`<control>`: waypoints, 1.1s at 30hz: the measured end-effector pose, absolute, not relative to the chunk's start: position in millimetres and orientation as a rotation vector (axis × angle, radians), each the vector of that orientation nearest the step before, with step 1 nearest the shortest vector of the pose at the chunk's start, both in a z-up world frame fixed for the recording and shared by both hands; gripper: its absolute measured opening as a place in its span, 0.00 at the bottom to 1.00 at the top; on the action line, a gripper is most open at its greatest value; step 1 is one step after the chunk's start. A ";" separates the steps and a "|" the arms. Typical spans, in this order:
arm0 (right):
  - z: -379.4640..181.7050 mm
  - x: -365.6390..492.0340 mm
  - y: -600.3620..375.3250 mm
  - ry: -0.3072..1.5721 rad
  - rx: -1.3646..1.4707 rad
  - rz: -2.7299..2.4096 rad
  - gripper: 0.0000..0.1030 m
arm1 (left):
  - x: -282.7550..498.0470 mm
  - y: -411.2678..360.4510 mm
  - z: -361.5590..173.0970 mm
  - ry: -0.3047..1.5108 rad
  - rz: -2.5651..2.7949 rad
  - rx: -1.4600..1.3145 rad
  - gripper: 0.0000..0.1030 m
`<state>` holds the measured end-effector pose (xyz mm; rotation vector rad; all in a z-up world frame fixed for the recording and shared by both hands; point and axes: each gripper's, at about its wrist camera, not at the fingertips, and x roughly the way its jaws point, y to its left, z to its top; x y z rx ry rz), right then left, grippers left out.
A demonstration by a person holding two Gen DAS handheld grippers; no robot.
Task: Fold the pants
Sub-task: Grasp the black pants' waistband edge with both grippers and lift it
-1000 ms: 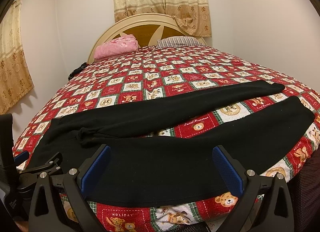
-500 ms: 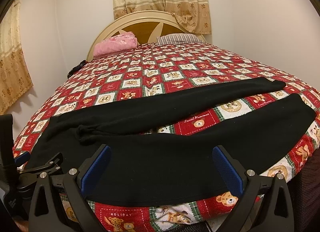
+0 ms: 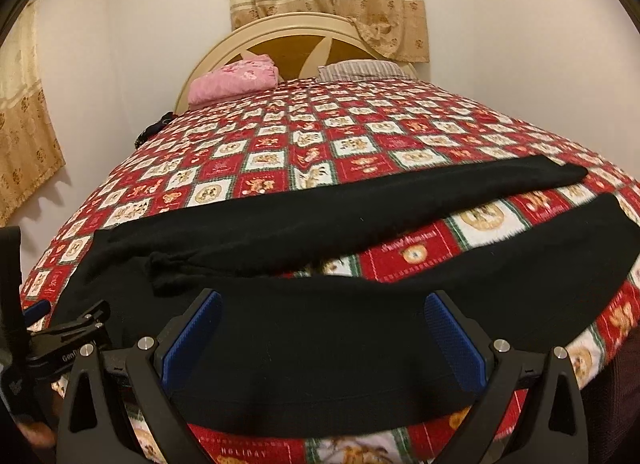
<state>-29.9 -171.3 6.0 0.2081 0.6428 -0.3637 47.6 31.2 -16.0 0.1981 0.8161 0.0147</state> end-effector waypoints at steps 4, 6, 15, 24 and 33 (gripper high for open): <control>2.5 -4.0 -168.6 0.688 0.138 -0.312 0.99 | 72.1 50.8 -14.9 0.843 0.004 0.211 1.00; 0.5 6.8 -168.5 0.712 0.106 -0.291 0.99 | 90.7 67.3 -11.7 0.855 0.000 0.235 1.00; 4.8 78.6 -187.1 0.762 0.056 -0.163 0.99 | 195.2 129.2 -18.0 0.979 -0.087 0.098 1.00; -14.4 154.7 -202.9 0.843 -0.059 -0.056 0.98 | 250.1 140.9 -53.6 1.126 -0.116 -0.053 0.89; -45.8 225.1 -215.4 0.978 -0.092 0.103 0.87 | 258.8 140.6 -55.9 1.125 -0.158 -0.030 0.96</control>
